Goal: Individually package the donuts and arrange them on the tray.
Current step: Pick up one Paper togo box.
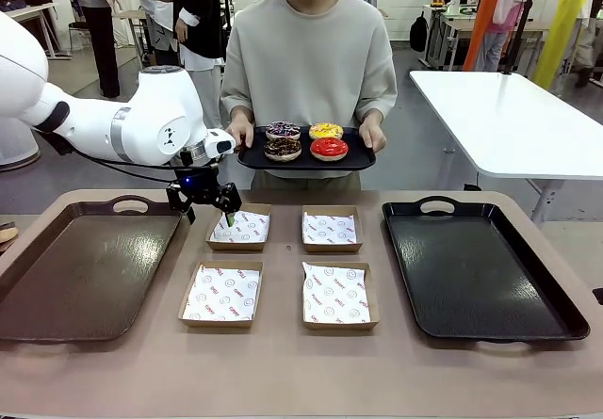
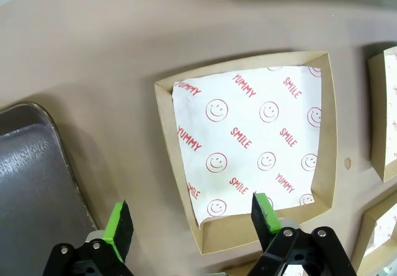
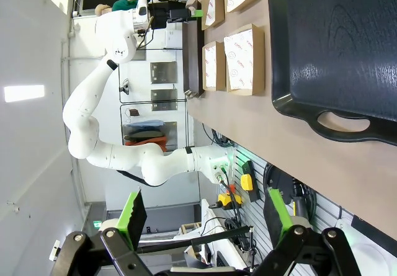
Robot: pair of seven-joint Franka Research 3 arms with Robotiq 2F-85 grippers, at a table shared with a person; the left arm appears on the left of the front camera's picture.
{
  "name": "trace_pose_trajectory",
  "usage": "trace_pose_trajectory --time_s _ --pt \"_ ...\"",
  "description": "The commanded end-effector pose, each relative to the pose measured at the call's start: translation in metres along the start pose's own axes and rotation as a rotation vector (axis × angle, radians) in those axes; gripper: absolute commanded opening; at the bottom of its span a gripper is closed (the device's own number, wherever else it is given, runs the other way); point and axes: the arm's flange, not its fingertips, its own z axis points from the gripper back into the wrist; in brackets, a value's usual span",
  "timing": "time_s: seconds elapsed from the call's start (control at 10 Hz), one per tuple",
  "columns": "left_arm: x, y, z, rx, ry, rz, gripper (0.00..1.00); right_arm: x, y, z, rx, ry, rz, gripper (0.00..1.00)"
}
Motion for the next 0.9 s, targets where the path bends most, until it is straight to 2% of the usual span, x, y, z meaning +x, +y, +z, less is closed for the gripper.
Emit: trace_pose_trajectory --time_s 0.0,0.5,0.6,0.7,0.8 --pt "0.013 -0.010 0.002 0.078 -0.019 0.033 1.00 0.000 0.001 0.000 0.007 0.002 0.001 1.00" --pt "0.037 -0.002 -0.018 0.076 0.019 0.139 1.00 0.000 0.001 0.000 0.007 0.002 0.001 1.00" --pt "0.038 -0.002 -0.019 0.063 0.010 0.134 0.84 0.000 0.001 0.000 0.007 0.002 0.001 1.00" --pt "0.038 -0.002 -0.018 0.061 0.007 0.133 0.43 0.000 0.001 0.000 0.007 0.002 0.001 1.00" --pt "0.038 -0.002 -0.015 0.060 0.006 0.137 0.27 0.000 0.001 0.000 0.007 0.002 0.001 1.00"
